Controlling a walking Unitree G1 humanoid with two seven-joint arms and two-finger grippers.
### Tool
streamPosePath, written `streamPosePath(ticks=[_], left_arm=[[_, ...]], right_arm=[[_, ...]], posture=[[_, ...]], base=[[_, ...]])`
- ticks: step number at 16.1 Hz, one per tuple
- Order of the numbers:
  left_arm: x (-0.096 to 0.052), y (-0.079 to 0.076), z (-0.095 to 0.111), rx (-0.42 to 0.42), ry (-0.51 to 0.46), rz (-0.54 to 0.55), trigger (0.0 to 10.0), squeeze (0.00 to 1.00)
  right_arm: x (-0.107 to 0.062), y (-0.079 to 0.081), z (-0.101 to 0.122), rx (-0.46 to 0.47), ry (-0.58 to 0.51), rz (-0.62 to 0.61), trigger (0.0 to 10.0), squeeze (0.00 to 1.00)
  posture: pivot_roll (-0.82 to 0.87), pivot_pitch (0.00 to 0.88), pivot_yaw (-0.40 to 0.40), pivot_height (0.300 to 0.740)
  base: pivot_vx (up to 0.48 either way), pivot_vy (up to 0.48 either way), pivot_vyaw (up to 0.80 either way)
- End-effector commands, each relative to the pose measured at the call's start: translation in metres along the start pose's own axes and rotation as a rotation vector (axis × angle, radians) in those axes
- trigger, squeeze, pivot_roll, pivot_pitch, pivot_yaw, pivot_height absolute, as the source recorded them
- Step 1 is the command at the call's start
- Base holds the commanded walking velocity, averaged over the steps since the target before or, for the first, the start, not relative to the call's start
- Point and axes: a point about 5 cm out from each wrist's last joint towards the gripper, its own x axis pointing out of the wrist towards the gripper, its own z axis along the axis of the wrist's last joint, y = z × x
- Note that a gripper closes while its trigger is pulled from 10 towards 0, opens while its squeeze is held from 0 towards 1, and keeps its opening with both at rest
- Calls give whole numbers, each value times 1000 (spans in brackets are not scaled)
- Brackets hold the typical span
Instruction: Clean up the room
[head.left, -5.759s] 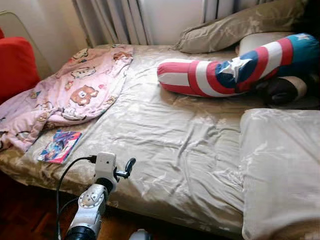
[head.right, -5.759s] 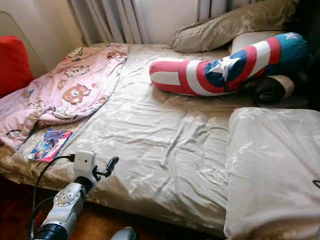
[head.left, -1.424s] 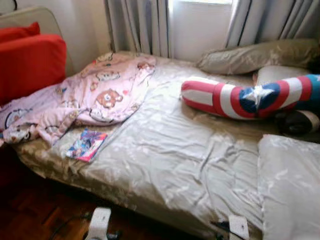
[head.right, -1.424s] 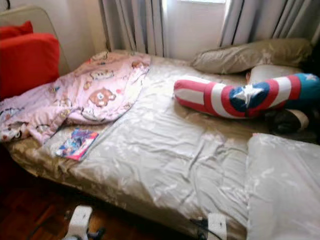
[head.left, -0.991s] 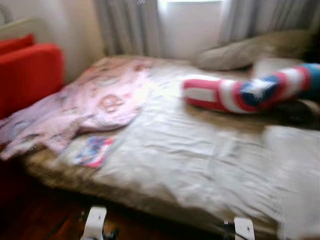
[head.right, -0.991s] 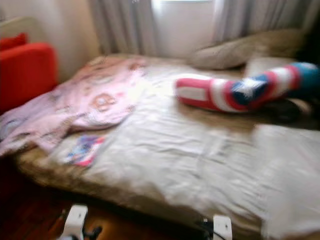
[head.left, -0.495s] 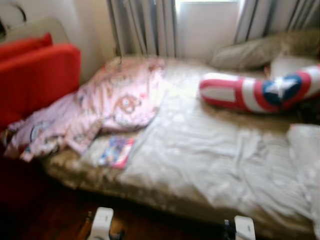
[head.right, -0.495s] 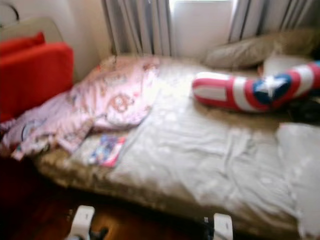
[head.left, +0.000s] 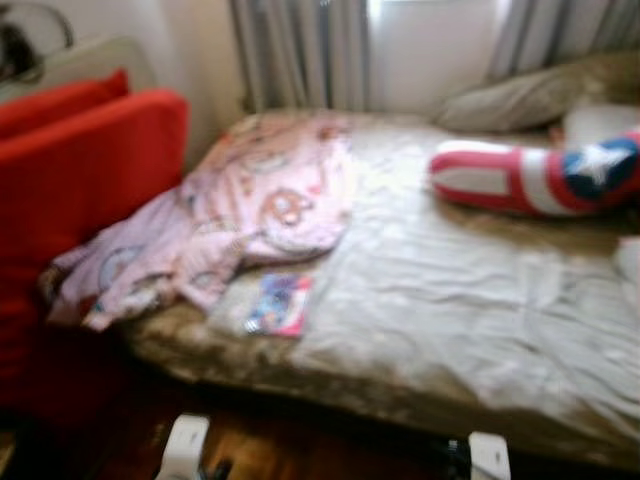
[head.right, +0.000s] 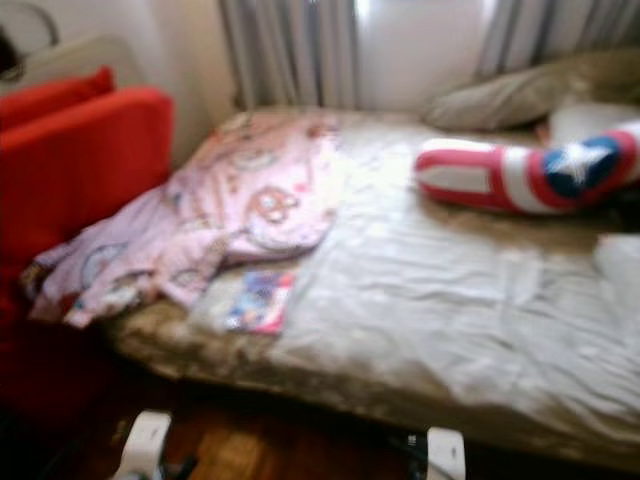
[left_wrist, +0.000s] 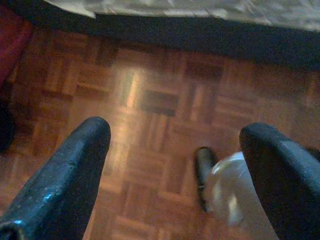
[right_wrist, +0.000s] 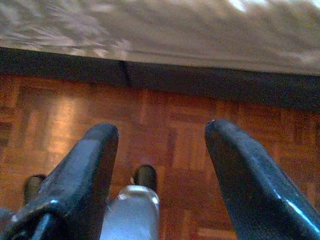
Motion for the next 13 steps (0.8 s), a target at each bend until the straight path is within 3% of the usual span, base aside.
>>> streamPosePath(ticks=[1, 4, 13], left_arm=[[1, -9, -3, 3, 28, 2, 10000, 0], [4, -22, 1, 5, 22, -12, 10000, 0], [3, -15, 2, 8, 15, 0, 10000, 0]], right_arm=[[0, 12, 0, 8, 3, 30, 10000, 0], [0, 12, 0, -3, 6, 33, 10000, 0], [0, 14, -2, -8, 10, 45, 10000, 0]], posture=[[24, 0, 26, 740], [25, 0, 25, 740], [27, 0, 24, 740]], base=[[0, 480, 0], [0, 480, 0], [0, 480, 0]])
